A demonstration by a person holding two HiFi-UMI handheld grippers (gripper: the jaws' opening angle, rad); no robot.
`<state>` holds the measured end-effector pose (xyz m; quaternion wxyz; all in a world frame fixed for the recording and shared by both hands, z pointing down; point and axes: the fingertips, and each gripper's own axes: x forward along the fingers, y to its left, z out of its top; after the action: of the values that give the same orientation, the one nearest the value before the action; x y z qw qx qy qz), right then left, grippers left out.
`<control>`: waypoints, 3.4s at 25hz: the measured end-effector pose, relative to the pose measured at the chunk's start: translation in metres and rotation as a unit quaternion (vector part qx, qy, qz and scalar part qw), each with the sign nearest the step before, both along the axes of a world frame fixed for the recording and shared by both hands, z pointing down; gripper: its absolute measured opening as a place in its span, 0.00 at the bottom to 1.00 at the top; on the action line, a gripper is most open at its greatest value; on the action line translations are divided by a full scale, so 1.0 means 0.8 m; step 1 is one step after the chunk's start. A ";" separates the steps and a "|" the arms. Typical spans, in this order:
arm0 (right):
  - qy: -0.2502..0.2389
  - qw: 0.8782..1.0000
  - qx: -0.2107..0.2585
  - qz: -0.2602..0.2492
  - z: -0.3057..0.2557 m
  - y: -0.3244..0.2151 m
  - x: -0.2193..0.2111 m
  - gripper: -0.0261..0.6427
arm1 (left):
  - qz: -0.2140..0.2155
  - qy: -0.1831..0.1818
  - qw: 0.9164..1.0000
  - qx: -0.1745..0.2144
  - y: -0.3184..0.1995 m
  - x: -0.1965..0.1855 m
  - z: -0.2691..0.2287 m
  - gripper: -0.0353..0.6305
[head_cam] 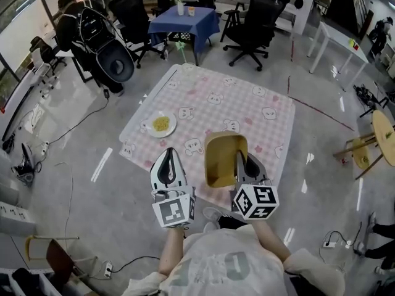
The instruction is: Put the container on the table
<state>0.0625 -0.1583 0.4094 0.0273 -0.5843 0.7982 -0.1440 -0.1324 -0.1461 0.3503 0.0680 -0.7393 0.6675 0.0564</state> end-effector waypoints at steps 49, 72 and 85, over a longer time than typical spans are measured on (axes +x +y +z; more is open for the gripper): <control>0.039 0.909 -0.415 -0.015 0.286 -0.231 0.013 0.09 | -0.004 0.008 0.997 -0.080 -0.074 0.007 0.065 0.10; 0.059 0.994 -0.087 0.005 0.011 -0.231 0.028 0.16 | 0.012 0.009 0.999 -0.037 -0.064 0.011 0.022 0.10; 0.064 0.987 0.144 0.021 -0.096 -0.041 0.018 0.08 | 0.021 0.000 1.000 0.005 -0.023 0.018 -0.021 0.10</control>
<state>0.0772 -0.1913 0.3323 0.0627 -0.5991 0.7981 0.0112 -0.1178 -0.1646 0.3334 0.0701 -0.7530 0.6514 0.0614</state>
